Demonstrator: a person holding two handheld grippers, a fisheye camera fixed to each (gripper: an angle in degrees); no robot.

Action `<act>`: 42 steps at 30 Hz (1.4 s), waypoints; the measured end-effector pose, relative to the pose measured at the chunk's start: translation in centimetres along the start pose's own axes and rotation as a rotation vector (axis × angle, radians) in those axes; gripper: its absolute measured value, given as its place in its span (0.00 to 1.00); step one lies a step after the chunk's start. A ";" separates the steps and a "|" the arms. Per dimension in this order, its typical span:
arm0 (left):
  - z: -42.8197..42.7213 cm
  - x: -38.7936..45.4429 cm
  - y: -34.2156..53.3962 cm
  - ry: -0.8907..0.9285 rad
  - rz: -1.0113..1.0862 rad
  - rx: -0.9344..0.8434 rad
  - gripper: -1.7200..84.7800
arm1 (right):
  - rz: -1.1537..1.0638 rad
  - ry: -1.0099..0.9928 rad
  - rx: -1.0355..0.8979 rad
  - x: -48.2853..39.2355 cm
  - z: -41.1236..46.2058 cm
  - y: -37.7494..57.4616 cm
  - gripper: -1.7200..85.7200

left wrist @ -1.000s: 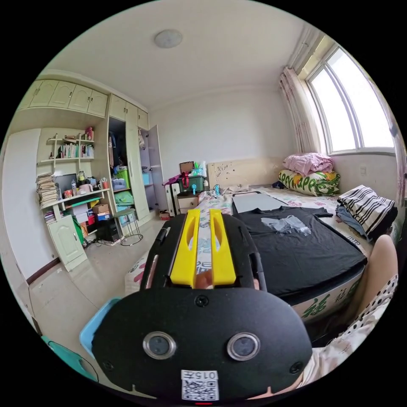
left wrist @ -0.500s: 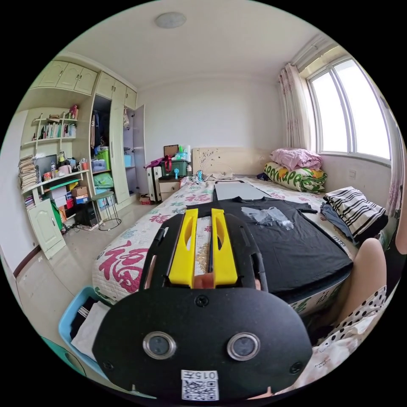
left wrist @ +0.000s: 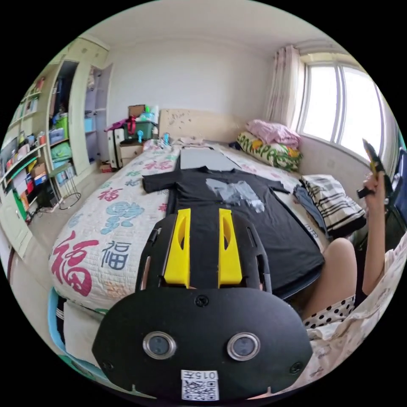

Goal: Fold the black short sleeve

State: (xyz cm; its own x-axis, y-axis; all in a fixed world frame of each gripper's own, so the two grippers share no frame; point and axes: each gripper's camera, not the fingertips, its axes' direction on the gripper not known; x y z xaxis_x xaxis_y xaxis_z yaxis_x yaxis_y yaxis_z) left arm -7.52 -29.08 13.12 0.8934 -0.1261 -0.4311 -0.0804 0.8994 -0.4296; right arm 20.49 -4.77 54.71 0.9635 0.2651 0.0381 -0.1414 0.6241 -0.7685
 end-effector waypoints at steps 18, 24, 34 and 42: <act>35.0 14.3 -53.6 0.436 0.413 -0.196 0.14 | 0.665 0.287 -0.186 32.2 44.5 -29.4 0.14; 50.5 22.9 -71.0 0.517 0.473 -0.281 0.15 | 0.714 0.288 -0.131 35.6 47.2 -36.2 0.09; 76.8 35.1 -85.9 0.469 0.309 -0.560 0.18 | 0.703 0.279 -0.103 35.6 46.3 -40.9 0.08; 79.9 35.9 -87.1 0.315 0.340 -0.603 0.12 | 0.688 0.256 -0.095 33.9 43.2 -40.3 0.03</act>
State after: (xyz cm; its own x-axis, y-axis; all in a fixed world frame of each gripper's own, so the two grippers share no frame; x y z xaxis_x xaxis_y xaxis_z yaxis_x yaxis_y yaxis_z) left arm 66.84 -78.49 98.48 0.6154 -0.0774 -0.7844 -0.6372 0.5369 -0.5529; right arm 49.00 10.81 114.51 0.6887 0.3865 -0.6135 -0.7234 0.3090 -0.6174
